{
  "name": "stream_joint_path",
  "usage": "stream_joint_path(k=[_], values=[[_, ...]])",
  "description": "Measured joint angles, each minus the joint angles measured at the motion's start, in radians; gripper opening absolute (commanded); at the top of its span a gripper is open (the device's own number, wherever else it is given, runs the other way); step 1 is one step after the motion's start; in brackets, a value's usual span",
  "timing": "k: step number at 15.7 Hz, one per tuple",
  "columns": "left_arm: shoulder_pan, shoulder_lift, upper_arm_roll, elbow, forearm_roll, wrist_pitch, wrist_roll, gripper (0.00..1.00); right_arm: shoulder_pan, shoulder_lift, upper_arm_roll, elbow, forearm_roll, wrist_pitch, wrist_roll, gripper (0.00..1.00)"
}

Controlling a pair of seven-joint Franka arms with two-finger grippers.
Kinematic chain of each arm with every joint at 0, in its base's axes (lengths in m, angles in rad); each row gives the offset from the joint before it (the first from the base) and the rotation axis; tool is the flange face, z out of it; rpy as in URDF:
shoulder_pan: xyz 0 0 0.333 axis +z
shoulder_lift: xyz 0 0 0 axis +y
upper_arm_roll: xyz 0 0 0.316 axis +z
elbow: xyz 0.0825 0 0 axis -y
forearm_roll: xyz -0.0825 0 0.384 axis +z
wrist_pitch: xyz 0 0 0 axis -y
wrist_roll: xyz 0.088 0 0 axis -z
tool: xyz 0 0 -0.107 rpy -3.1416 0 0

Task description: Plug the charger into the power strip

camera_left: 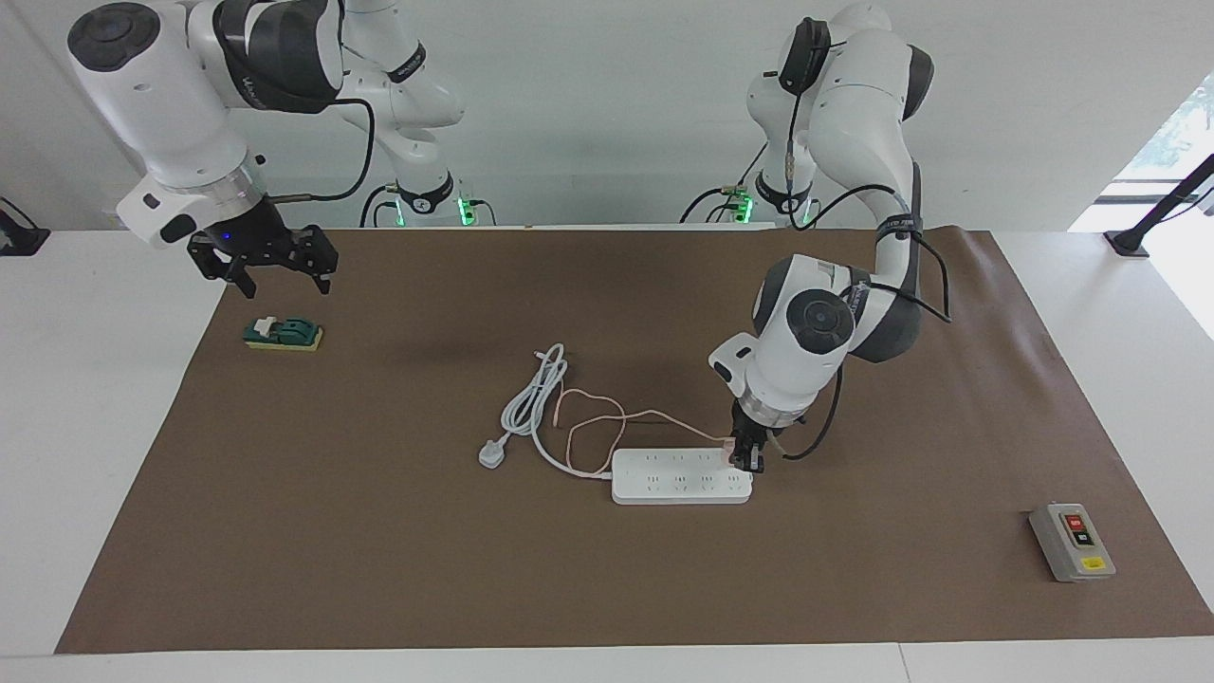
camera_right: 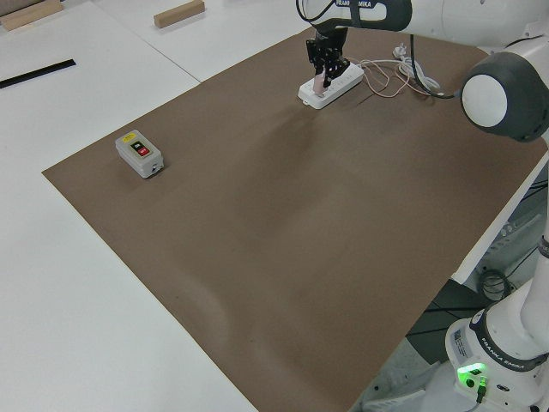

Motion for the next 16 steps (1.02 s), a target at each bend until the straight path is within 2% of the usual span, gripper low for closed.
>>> stream_joint_path(k=[16], values=[[0.0,-0.027,-0.001,-0.042,0.0,-0.004,-0.04,0.0,0.0,0.0,0.0,0.0,0.0,0.0,0.0,1.0]])
